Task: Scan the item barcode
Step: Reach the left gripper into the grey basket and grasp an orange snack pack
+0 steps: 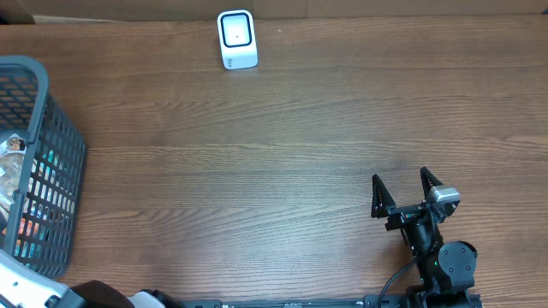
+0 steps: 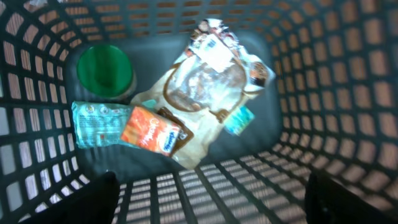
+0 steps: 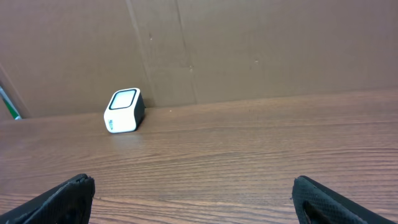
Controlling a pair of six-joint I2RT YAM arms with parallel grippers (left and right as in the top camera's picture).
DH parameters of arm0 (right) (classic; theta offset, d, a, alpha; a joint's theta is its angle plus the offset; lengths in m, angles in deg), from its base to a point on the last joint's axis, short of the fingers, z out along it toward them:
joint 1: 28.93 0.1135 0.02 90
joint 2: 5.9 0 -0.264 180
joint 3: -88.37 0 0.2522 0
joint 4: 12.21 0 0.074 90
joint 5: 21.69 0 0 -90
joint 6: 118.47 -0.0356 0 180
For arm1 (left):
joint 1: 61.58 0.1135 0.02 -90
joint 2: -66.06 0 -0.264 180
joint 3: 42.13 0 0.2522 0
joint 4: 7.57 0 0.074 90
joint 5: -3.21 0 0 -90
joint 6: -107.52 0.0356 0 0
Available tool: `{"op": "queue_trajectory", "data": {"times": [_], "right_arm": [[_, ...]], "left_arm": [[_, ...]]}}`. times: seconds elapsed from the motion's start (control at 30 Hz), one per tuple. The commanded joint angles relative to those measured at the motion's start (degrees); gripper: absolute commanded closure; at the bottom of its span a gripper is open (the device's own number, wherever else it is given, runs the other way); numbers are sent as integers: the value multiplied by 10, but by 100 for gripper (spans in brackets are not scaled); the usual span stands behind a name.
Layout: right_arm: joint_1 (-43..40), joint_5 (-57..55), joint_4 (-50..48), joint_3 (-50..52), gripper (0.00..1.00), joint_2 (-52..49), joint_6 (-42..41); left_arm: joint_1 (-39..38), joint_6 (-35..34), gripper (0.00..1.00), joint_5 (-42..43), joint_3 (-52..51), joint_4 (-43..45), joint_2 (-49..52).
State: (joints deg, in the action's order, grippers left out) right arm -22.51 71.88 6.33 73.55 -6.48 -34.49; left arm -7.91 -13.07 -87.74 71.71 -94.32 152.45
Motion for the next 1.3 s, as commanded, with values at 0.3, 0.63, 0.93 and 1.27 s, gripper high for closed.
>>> {"op": "queue_trajectory", "data": {"times": [0.3, 0.63, 0.93, 1.27], "right_arm": [[-2, -5, -2, 6, 0, 4, -4], [-2, -5, -2, 6, 0, 4, -4], [-2, -5, -2, 6, 0, 4, -4], [-2, -5, -2, 6, 0, 4, -4]], "left_arm": [[10, 4, 34, -68, -56, 19, 162], [7, 2, 37, -100, -136, 72, 229], [3, 13, 32, -117, -201, 133, 230], [3, 23, 96, -117, -185, 119, 230]]}}
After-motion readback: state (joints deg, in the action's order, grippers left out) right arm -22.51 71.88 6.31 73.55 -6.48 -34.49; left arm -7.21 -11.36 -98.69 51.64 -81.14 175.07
